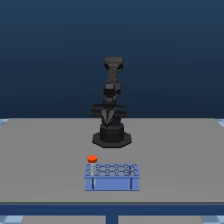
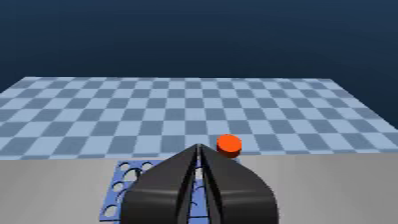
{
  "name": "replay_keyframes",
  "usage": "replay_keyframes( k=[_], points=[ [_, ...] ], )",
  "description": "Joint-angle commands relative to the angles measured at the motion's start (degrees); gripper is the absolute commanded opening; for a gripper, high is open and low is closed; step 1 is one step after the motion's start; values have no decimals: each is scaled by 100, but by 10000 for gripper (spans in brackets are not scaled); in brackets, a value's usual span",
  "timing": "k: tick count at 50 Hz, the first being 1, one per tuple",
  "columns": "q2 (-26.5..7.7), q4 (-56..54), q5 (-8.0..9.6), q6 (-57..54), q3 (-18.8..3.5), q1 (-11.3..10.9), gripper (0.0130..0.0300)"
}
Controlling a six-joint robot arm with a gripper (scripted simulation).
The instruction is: Pick up the centrifuge tube on the rack
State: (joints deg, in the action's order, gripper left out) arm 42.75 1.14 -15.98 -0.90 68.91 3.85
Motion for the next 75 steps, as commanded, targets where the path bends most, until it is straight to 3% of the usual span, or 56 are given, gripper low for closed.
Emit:
replay_keyframes(
  k=[1,45,60,75],
  points=[
    [0,0,0,0,0,0,300],
    [-166,458,-12,419,-80,116,300],
    [-495,1266,-34,1152,-250,321,300],
    [-1082,2471,-54,2223,-594,619,300]
  ],
)
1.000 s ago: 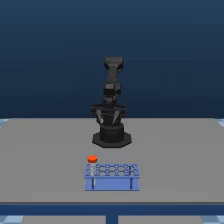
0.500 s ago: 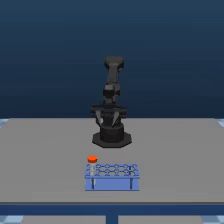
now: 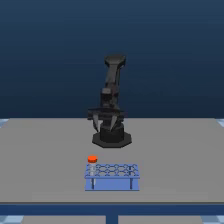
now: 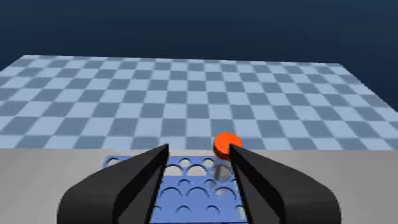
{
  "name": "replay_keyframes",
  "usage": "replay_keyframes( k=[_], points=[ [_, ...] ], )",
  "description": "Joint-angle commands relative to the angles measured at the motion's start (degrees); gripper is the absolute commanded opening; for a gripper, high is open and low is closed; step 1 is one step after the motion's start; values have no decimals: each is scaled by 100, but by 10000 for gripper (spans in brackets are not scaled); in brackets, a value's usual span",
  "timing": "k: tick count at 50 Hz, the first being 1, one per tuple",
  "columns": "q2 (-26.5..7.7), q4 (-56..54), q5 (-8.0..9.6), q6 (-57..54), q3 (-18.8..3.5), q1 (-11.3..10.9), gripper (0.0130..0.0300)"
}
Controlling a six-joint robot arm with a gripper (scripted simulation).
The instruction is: Pick up the centrifuge tube on the rack
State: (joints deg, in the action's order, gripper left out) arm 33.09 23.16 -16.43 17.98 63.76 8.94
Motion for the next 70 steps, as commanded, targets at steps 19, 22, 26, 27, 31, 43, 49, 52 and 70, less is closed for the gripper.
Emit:
replay_keyframes(
  k=[19,22,26,27,31,43,49,52,70],
  points=[
    [-1090,2102,51,1964,-788,455,300],
    [-1206,2331,67,2170,-882,488,300],
    [-1426,2789,98,2586,-1068,545,300],
    [-1426,2789,98,2586,-1068,545,300],
    [-1620,3240,126,3003,-1243,591,300],
    [-1968,4191,167,3896,-1584,662,300],
    [-2072,4498,177,4187,-1690,681,300],
    [-2118,4635,181,4317,-1738,690,300],
    [-2347,5278,198,4926,-1966,730,300]
  ],
)
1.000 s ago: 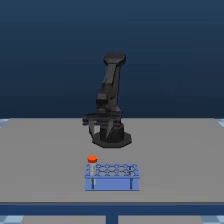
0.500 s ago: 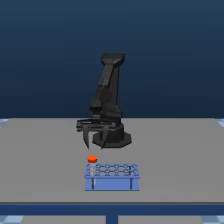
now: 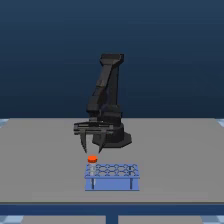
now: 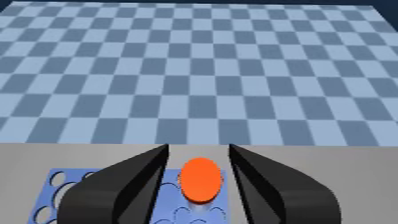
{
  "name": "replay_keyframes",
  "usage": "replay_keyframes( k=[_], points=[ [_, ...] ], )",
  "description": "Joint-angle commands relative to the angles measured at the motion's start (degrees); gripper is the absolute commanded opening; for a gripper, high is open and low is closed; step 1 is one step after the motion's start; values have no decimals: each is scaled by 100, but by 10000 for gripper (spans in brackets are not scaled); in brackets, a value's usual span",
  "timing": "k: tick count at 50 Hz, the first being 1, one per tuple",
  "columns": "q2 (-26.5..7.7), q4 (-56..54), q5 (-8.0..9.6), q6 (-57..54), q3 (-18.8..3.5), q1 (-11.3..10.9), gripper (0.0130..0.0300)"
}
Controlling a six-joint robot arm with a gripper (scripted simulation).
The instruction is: Pick up the centrifuge tube on the rack
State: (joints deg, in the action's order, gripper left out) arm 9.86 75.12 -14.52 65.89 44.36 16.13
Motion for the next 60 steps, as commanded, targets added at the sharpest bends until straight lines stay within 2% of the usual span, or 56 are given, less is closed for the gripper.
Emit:
replay_keyframes(
  k=[1,25,60],
  points=[
    [-44,128,8,178,-44,14,300],
    [-108,33,-3,71,-56,20,300],
    [-275,-1253,-133,-1252,122,14,300]
  ],
)
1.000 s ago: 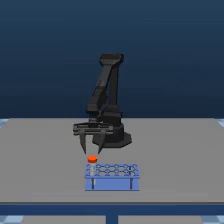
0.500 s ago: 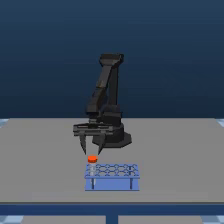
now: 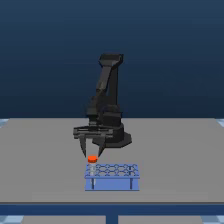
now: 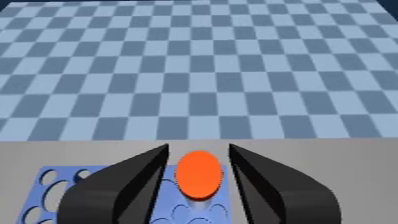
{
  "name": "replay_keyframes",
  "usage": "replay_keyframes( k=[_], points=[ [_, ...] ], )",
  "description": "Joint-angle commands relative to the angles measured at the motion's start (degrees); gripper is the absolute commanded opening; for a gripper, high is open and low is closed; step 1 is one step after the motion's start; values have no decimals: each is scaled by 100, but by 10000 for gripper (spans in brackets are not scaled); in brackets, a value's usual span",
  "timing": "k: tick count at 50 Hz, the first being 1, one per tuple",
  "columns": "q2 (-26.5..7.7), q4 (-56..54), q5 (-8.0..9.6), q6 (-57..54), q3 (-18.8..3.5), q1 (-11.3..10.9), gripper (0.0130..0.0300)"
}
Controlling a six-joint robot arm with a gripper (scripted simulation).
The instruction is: Pick up the centrifuge tube on the rack
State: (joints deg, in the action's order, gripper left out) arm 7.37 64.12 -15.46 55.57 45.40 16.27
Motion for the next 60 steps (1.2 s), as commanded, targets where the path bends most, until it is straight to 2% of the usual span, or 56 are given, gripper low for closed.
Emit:
replay_keyframes(
  k=[1,28,48,49,60],
  points=[
    [-54,-297,-61,-370,36,0,300],
    [-336,-1451,-310,-1577,189,0,300],
    [-367,-1550,-340,-1682,203,0,300],
    [-367,-1550,-340,-1682,203,0,130],
    [-367,-1550,-340,-1682,203,0,130]
  ],
)
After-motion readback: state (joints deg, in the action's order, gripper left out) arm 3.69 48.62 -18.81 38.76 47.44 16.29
